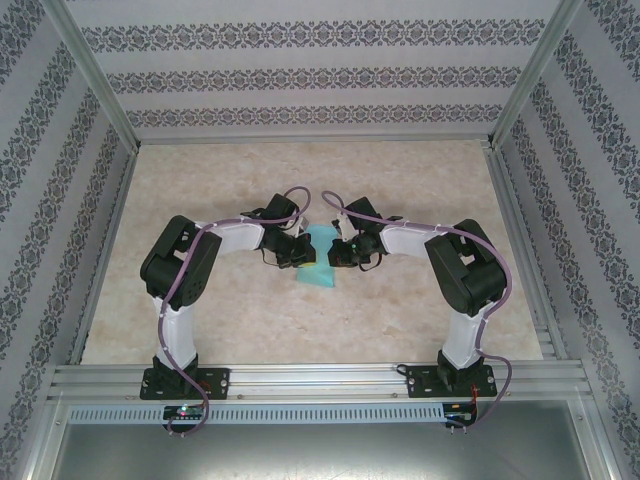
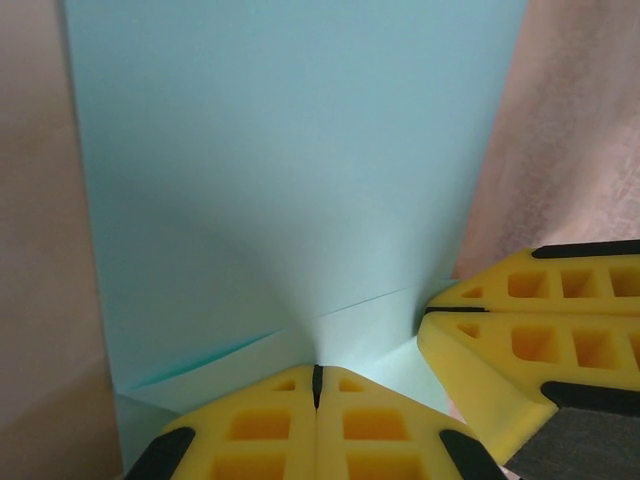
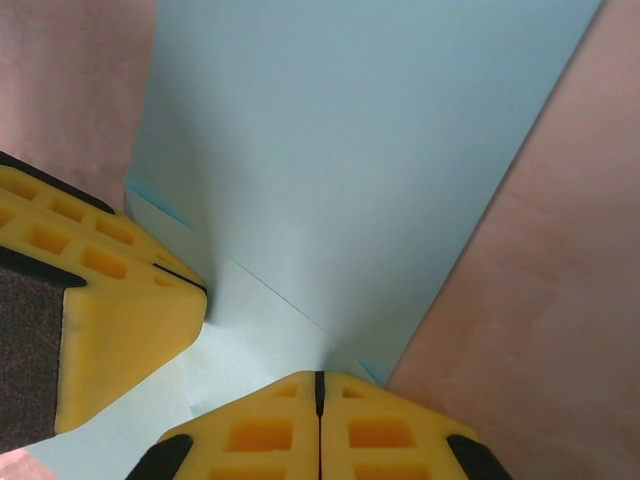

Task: Fold a paper plane with a square sheet of paper (pick it up from the middle)
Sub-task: Fold the triangle a second time at the center of the table.

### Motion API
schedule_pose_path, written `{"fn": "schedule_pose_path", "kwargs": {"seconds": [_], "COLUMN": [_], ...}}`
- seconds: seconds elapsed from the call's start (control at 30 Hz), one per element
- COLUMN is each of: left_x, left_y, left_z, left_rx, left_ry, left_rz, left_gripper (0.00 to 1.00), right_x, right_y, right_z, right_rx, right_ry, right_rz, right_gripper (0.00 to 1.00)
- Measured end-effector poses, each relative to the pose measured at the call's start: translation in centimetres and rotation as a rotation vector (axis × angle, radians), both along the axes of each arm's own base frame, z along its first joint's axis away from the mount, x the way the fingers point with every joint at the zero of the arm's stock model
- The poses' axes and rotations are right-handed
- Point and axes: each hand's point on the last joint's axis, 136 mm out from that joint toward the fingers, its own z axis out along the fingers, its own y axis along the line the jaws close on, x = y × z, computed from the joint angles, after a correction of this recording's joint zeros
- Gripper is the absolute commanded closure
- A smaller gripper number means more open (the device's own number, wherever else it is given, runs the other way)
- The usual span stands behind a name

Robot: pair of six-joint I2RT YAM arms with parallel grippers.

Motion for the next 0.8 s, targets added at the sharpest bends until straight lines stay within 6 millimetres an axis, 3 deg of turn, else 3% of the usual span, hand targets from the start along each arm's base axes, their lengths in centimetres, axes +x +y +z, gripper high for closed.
{"fn": "schedule_pose_path", "kwargs": {"seconds": [0.1,0.37,0.47,0.67,0.8], "left_x": [0.2,2.3,2.5,1.7,0.3], "left_y": [0.4,4.4,5.0,3.2,1.3], "left_z": [0.0,0.1,0.3,2.4,2.4], "left_rx": [0.0,0.02,0.026,0.005,0.005], "left_ry": [0.002,0.018,0.009,-0.048,-0.054], "left_rz": [0.01,0.118,0.133,0.074,0.013], "left_gripper": [1.0,0.99,0.99,0.99,1.0], "right_x": [0.0,0.0,0.0,0.0,0.0], "right_y": [0.0,-0.1,-0.1,-0.1,-0.1], "right_z": [0.0,0.0,0.0,0.1,0.1], "right_rx": [-0.003,-0.011,-0.016,-0.019,-0.017], "right_ry": [-0.013,-0.033,-0.034,-0.032,-0.031], "right_rz": [0.019,0.055,0.057,0.057,0.055], "right_gripper": [0.93,0.92,0.92,0.92,0.92]}}
